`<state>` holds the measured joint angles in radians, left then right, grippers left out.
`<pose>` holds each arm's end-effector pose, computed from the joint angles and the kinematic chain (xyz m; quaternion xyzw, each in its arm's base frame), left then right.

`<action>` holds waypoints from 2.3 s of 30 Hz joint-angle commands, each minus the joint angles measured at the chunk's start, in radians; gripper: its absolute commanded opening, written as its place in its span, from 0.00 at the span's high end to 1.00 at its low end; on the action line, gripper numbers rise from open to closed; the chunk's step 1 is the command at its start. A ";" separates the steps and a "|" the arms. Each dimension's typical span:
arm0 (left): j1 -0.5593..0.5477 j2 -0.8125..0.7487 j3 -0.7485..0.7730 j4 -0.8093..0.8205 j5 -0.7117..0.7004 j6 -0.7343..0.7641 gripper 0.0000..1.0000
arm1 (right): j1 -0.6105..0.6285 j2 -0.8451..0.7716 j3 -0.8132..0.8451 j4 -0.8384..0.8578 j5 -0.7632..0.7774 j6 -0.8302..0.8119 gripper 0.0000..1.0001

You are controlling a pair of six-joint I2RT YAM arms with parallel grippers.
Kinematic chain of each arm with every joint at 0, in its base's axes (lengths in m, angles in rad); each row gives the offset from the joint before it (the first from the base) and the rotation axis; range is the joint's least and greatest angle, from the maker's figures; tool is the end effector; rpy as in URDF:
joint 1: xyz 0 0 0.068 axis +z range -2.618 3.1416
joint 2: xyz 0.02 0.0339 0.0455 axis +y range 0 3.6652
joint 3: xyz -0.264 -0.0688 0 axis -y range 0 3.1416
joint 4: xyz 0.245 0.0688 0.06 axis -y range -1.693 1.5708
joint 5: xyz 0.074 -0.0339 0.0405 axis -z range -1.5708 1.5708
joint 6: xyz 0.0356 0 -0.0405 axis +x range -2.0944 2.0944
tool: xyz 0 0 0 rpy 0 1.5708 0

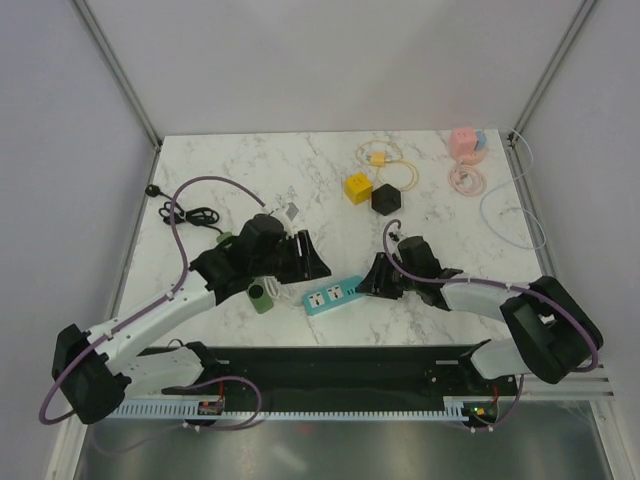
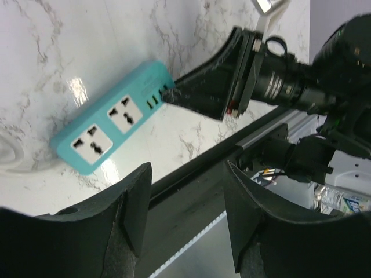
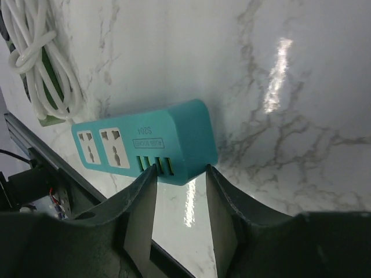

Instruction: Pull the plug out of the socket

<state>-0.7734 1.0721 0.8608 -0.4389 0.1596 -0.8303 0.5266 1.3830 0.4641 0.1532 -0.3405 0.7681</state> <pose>0.1626 -0.1666 0.2866 0.0100 0.8937 -0.3679 0.2566 0.2055 0.1332 0.1400 0.0433 0.9082 0.3572 0.2140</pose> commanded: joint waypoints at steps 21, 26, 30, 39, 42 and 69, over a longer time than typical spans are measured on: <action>0.071 0.069 -0.037 0.154 0.172 0.166 0.41 | -0.527 0.540 1.011 -0.328 0.474 -0.389 0.11; 0.079 0.083 0.016 0.128 0.227 0.198 0.40 | -0.554 0.770 1.228 -0.397 0.469 -0.460 0.15; 0.088 0.098 0.052 0.098 0.258 0.232 0.40 | -0.556 0.849 1.324 -0.448 0.532 -0.480 0.15; 0.098 0.066 0.017 0.091 0.248 0.234 0.40 | -0.562 0.873 1.329 -0.507 0.639 -0.510 0.15; 0.100 0.052 0.007 0.089 0.251 0.227 0.40 | -0.563 0.864 1.312 -0.508 0.637 -0.512 0.19; 0.100 -0.014 -0.013 0.085 0.285 0.203 0.40 | -0.556 0.550 0.805 -0.523 0.468 -0.415 0.89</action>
<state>-0.6788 1.0882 0.8192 -0.3653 0.4049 -0.6392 -0.0525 2.0392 1.3819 -0.2691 0.1402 0.3187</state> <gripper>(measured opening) 0.599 0.295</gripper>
